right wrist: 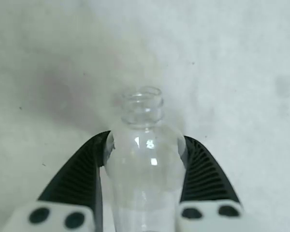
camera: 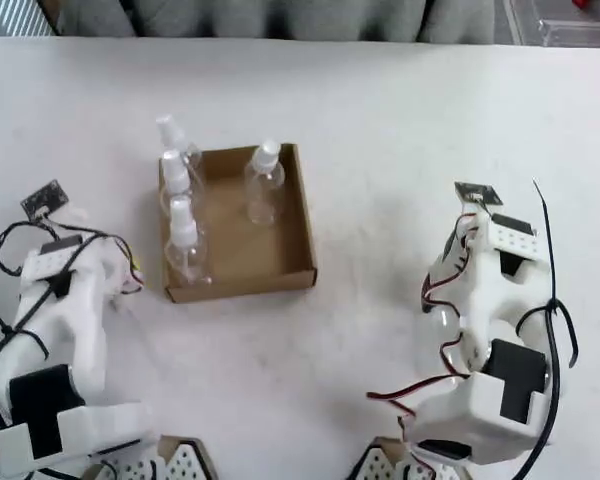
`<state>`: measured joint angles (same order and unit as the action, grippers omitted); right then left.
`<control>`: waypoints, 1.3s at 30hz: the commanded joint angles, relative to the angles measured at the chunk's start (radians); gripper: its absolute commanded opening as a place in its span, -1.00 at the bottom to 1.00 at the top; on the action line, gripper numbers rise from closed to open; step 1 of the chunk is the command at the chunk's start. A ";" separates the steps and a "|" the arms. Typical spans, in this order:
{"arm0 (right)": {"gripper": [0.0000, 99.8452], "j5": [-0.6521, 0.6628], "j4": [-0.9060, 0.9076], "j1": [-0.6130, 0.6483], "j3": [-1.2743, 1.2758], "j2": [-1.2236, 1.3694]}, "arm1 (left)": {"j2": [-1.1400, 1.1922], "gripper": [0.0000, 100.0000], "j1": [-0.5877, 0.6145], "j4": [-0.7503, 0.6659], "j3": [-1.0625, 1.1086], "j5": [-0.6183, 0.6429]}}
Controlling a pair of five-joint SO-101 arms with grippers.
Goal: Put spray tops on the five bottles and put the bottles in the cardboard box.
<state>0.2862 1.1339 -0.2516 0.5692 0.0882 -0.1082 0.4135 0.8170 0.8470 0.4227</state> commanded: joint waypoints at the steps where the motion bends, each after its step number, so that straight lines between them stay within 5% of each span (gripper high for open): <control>1: -0.97 -0.003 -0.035 -0.002 0.009 0.015 | 0.001 -0.94 0.010 0.006 -0.055 -0.046; 15: -0.97 -0.009 -0.035 -0.007 0.005 0.002 | -0.016 -0.96 0.081 0.184 -0.245 -0.046; 21: -0.97 -0.009 -0.022 -0.008 -0.040 -0.062 | -0.291 -0.96 0.051 0.270 -0.255 -0.046; 35: -0.97 -0.015 0.206 -0.012 -0.041 -0.748 | -0.869 -0.96 -0.065 0.361 -0.255 -0.054; 39: -0.97 -0.144 0.268 -0.010 -0.035 -0.978 | -1.001 -0.96 -0.088 0.353 -0.262 -0.054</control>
<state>0.2325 1.3686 -0.2562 0.5738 -0.7142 -0.9751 0.3644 1.1699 0.6490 0.3782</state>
